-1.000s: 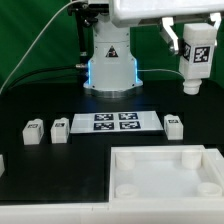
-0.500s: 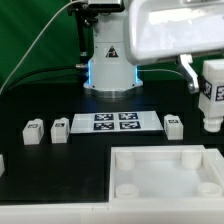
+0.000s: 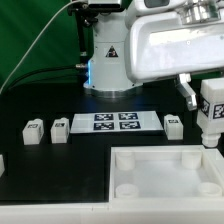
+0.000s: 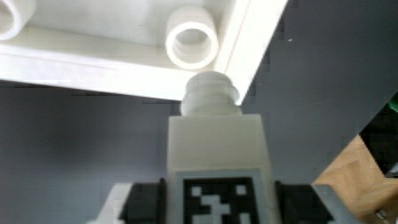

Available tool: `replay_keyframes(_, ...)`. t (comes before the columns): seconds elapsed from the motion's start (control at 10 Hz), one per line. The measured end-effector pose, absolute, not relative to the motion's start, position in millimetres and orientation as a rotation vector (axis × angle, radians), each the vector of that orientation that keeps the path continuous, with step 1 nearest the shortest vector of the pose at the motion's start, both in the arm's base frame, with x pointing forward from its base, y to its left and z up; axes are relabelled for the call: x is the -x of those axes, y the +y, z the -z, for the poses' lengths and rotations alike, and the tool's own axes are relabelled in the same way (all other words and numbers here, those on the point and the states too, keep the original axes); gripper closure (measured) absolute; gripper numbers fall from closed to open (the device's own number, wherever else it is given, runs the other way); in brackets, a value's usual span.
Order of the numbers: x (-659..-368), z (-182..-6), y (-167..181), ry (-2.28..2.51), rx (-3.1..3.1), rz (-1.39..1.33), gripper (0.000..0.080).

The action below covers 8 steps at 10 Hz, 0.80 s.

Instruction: Assemble one leg

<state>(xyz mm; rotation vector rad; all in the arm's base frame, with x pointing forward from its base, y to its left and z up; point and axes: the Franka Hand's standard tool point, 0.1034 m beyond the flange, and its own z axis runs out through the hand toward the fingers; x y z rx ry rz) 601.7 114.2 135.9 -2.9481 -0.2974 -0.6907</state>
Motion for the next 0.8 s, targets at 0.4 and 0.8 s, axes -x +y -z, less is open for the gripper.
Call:
replay_keyframes(0.4,-615,-112.1,112,-0.280,2.932,0.759,0.0509)
replay_keyframes(0.8,-618,-95.0,99,-0.294,2.929,0.815,0.0509)
